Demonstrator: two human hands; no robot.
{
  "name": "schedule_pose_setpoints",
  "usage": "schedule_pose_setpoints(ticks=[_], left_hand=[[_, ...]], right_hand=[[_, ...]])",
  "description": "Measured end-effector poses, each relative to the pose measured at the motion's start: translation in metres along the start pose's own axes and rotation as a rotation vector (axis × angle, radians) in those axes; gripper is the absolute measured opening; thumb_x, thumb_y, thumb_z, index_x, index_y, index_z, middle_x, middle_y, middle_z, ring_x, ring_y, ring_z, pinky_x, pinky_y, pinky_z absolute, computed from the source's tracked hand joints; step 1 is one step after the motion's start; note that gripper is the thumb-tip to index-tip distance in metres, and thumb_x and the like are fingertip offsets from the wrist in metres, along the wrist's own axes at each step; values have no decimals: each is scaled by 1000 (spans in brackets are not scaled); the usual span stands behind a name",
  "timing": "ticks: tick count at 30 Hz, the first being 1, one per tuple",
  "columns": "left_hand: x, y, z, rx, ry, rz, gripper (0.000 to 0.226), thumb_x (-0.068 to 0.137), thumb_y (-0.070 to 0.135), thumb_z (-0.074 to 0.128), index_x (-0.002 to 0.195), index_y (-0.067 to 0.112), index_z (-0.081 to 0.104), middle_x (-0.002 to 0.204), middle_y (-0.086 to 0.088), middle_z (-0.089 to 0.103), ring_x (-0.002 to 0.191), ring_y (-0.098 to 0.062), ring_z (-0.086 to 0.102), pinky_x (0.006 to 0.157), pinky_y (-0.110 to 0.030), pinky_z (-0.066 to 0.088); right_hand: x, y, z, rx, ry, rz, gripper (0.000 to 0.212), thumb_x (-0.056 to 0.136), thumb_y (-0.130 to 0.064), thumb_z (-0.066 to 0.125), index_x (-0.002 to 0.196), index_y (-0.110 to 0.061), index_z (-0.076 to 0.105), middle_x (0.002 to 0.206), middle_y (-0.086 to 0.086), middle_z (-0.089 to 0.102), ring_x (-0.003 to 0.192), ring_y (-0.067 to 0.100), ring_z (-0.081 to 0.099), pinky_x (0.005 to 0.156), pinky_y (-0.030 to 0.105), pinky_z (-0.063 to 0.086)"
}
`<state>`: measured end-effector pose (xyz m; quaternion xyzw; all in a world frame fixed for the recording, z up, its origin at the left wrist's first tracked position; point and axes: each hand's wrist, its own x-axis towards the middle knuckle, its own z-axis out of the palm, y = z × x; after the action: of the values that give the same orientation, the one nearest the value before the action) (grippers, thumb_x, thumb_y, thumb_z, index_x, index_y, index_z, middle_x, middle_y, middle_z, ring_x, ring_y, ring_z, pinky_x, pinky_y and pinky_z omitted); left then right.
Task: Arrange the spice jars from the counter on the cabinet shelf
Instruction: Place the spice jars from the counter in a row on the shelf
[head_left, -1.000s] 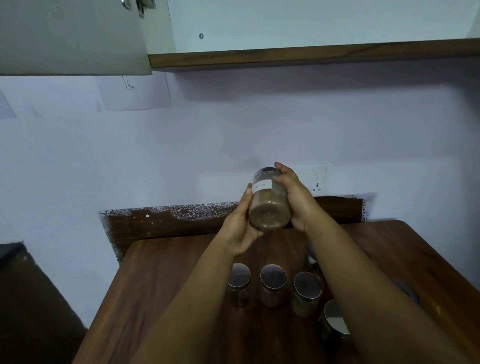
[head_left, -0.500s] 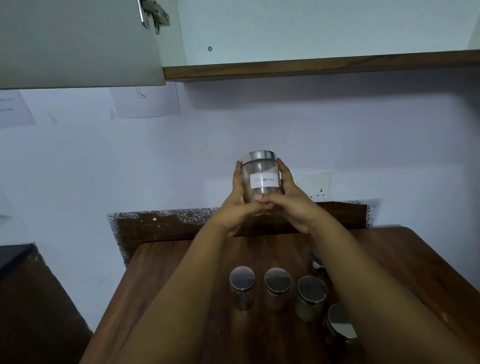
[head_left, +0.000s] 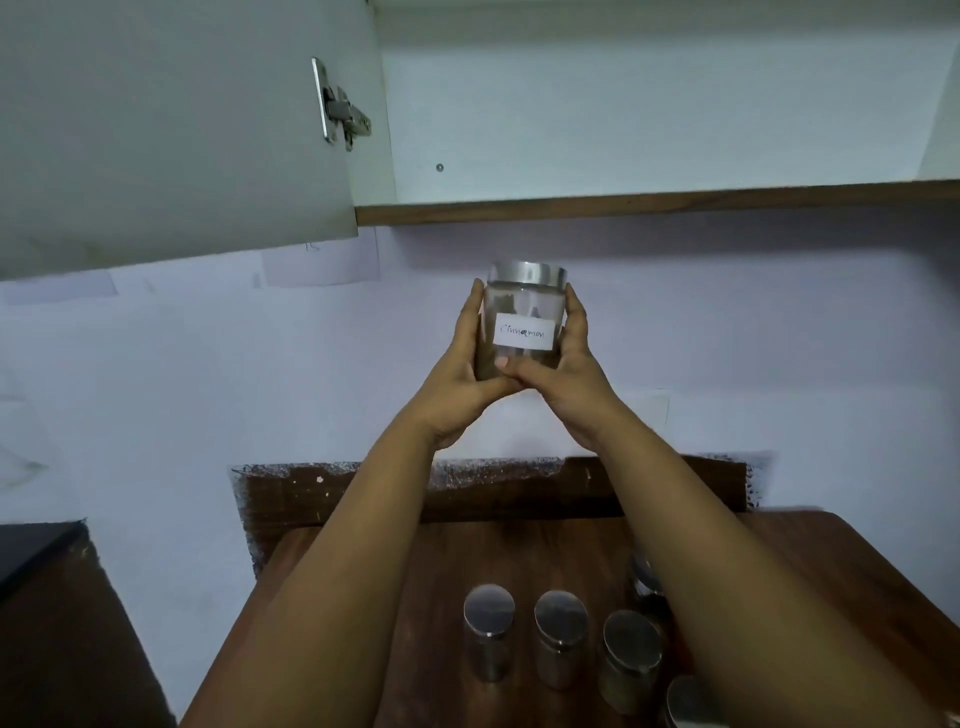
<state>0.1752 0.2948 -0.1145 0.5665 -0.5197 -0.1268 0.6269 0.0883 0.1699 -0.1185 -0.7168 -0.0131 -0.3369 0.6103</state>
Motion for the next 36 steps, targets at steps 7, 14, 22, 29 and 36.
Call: schedule_pose_setpoints(ticks=[7, 14, 22, 29, 36], left_hand=[[49, 70, -27, 271, 302, 286, 91, 85, 16, 73, 155, 25, 15, 149, 17, 40, 135, 3, 40, 111, -27, 39], [100, 110, -55, 689, 427, 451, 81, 95, 25, 53, 156, 16, 2, 155, 3, 29, 138, -5, 31, 109, -18, 33], [106, 28, -93, 1410, 695, 550, 61, 85, 54, 60, 126, 9, 54, 110, -6, 60, 106, -26, 54, 104, -42, 35], [126, 2, -105, 1568, 860, 692, 60, 72, 34, 69, 122, 10, 47, 102, -11, 58, 101, -26, 47, 103, -42, 30], [126, 1, -104, 1572, 873, 670, 67, 65, 31, 72, 124, 10, 46, 104, -10, 58, 102, -24, 45, 104, -45, 37]], right_hand=[[75, -84, 11, -140, -52, -237, 111, 80, -15, 77, 152, -44, -3, 142, -8, 47, 126, 14, 52, 99, 34, 50], [138, -140, 17, -462, 14, -434, 109, 77, -36, 77, 153, -28, 0, 119, -15, 51, 95, -8, 54, 66, -5, 39], [195, -135, 18, -734, -134, 45, 94, 68, -41, 86, 139, -11, 33, 129, 5, 48, 114, 23, 53, 100, 41, 48], [232, -128, 44, -901, -210, 127, 100, 75, -50, 78, 144, -5, 23, 136, 13, 46, 119, 28, 50, 97, 37, 43], [249, -114, 68, -994, -256, 89, 86, 87, -54, 63, 144, -2, 28, 141, 15, 43, 124, 30, 48, 100, 36, 39]])
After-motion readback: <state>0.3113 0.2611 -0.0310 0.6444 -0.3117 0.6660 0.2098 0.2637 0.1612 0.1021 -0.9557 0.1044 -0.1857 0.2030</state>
